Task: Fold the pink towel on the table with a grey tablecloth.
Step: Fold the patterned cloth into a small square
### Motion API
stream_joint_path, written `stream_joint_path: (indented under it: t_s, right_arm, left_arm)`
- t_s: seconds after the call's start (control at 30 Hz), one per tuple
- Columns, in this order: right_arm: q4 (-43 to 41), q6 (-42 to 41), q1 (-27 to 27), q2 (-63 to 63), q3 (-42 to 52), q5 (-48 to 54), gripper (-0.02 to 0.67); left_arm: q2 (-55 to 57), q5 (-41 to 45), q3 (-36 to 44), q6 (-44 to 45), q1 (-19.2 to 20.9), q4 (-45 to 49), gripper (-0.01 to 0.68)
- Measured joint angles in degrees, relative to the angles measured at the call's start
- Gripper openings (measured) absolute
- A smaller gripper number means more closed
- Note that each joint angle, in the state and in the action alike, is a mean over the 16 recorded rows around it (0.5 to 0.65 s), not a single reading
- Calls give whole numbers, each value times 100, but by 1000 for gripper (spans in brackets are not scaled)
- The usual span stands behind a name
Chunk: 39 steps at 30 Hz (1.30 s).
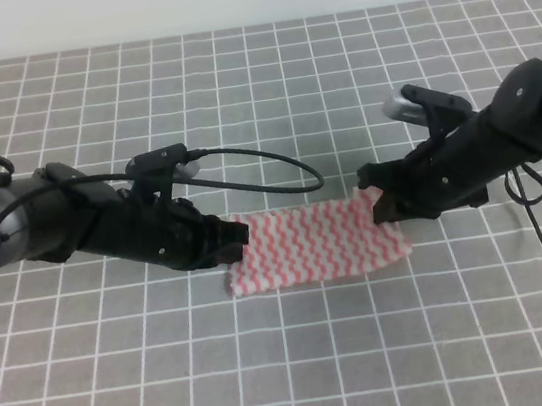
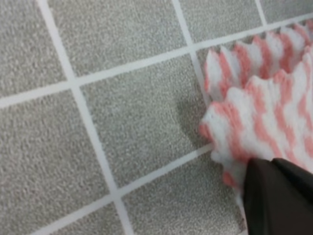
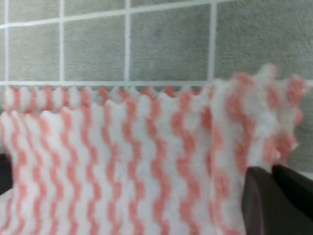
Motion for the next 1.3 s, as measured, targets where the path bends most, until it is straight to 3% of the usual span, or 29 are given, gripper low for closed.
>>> stream_joint_path:
  t_s: [0.6,1.3]
  right_arm:
    - [451,-182,134,-117,-363,598,-14]
    - [1384,-644,689,-11,-369,-179,-15]
  left_arm:
    - [-4,-10,-5,2,-4,2,-3]
    - [-113,27,-27,28,-6,10,-3]
